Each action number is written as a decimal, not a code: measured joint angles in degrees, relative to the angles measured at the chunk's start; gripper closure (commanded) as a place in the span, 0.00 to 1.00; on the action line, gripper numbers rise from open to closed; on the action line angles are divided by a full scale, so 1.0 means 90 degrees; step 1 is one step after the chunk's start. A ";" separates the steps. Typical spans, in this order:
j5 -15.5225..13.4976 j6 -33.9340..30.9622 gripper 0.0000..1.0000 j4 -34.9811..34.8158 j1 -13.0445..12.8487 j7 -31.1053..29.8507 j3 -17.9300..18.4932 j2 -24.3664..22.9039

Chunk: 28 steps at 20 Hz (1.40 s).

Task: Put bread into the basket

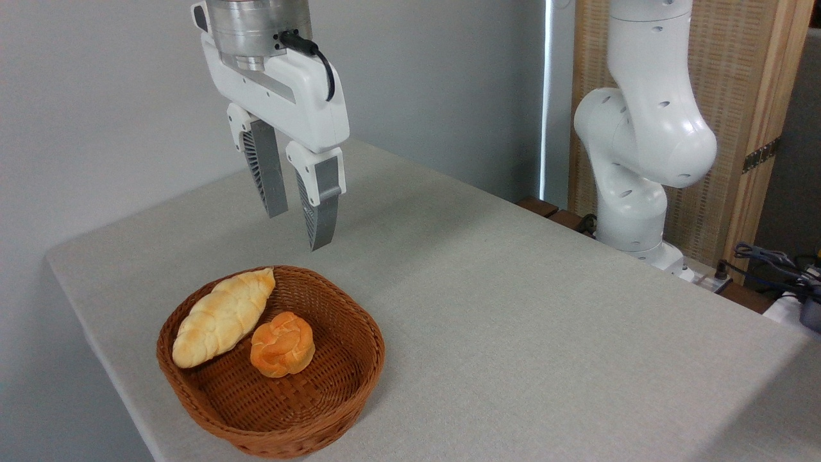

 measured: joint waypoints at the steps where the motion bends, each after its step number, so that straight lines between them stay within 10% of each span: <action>1: 0.0000 0.0000 0.00 0.0000 0.0000 0.0000 0.0000 0.0000; 8: -0.0001 0.0000 0.00 0.0003 0.0667 0.0000 -0.0505 0.0000; 18: -0.0001 -0.0005 0.00 0.0003 0.0757 -0.0001 -0.0613 0.0000; 28: -0.0001 -0.0015 0.00 0.0001 0.1423 -0.0001 -0.1289 0.0002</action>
